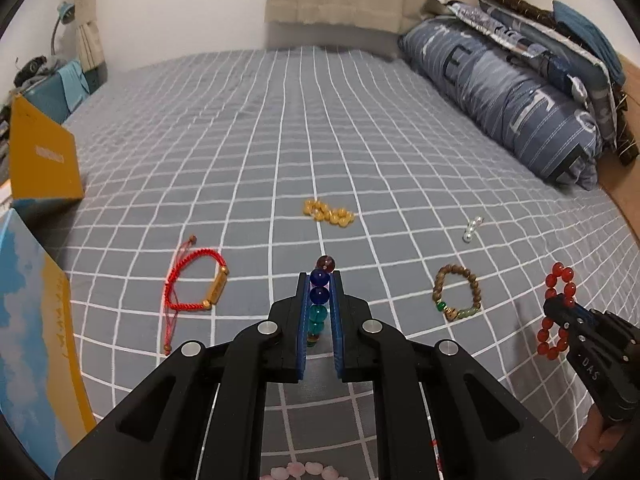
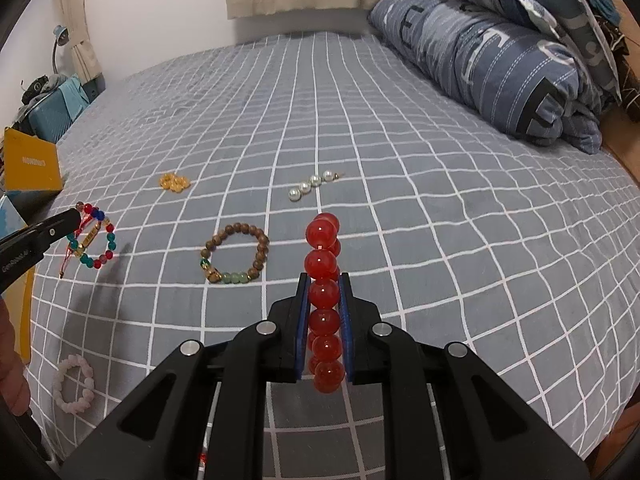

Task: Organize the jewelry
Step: 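Lift both held bracelets and carry them over the open white box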

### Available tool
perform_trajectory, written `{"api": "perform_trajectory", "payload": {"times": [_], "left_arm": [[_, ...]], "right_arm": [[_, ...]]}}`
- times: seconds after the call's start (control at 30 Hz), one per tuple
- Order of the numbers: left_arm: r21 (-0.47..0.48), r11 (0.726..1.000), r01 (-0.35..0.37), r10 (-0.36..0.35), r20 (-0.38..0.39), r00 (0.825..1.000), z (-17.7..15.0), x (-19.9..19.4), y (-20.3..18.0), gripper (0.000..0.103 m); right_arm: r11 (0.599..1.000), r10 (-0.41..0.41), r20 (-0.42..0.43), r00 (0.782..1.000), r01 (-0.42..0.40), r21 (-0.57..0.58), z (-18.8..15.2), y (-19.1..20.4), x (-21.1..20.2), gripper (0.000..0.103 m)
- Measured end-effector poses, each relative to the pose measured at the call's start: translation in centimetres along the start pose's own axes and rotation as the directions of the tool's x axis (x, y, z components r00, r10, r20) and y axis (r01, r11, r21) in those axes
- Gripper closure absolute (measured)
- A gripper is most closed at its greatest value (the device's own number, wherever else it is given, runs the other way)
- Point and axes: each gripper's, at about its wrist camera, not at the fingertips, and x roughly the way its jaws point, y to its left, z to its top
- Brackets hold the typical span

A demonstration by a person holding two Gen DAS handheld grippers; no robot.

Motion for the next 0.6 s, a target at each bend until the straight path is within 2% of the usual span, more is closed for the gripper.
{"api": "perform_trajectory", "payload": {"times": [0.3, 0.6], "left_arm": [[0.000, 1.000, -0.016, 0.016, 0.035, 0.999, -0.1, -1.6, 0.0, 0.094], [-0.008, 1.000, -0.030, 0.031, 0.058, 0.998, -0.5, -3.6, 0.5, 0.094]], "right_arm": [[1.000, -0.016, 0.061, 0.998, 0.017, -0.012, 0.0, 0.6, -1.7, 0.090], [0.999, -0.031, 0.083, 0.996, 0.033, -0.015, 0.0, 1.3, -3.5, 0.090]]}}
